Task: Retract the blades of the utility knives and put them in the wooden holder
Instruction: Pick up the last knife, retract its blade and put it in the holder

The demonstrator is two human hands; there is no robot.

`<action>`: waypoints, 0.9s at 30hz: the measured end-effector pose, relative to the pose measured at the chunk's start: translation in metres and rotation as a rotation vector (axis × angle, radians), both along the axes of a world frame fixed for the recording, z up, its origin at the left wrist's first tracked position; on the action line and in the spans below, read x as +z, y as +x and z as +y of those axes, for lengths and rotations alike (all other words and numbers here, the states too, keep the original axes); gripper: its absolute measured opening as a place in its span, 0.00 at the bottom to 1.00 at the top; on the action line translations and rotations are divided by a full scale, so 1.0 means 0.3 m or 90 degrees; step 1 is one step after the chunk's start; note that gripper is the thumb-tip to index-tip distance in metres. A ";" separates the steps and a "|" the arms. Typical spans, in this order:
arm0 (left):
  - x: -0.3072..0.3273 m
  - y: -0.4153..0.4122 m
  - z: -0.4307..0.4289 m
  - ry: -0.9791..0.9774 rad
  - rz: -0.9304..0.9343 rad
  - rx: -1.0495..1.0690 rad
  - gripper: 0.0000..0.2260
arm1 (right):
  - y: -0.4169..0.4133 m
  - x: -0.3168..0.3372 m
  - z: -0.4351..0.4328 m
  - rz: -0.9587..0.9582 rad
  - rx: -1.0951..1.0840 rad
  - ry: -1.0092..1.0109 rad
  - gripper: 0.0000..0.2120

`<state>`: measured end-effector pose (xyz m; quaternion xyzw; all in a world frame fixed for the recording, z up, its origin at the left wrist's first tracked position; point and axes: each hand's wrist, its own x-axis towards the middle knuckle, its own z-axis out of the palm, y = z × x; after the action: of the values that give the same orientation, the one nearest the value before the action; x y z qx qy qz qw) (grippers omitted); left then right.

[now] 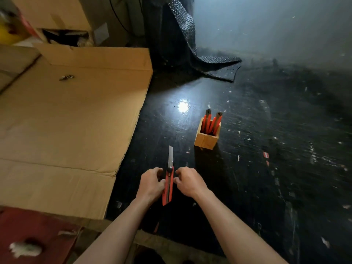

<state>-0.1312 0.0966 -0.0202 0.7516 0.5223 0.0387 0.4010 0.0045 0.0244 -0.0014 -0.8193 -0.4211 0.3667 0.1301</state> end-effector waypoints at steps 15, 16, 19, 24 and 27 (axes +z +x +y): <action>0.001 0.024 -0.039 -0.190 -0.157 0.082 0.16 | -0.004 -0.028 -0.087 0.292 -0.259 0.100 0.15; 0.018 0.035 -0.033 -0.203 -0.181 0.086 0.16 | 0.016 -0.010 -0.087 0.311 -0.274 0.115 0.16; 0.088 0.081 -0.021 -0.224 -0.270 0.086 0.17 | 0.079 0.062 -0.097 0.353 -0.294 0.191 0.17; 0.231 0.177 0.004 -0.244 -0.379 0.039 0.16 | 0.180 0.187 -0.110 0.346 -0.285 0.316 0.17; 0.320 0.233 0.021 -0.280 -0.412 0.001 0.17 | 0.242 0.267 -0.121 0.356 -0.288 0.373 0.18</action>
<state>-0.0612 0.1030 0.0757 0.5963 0.3655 0.1611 0.6963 0.0770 -0.0119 0.0787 -0.6890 -0.2664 0.4011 0.5417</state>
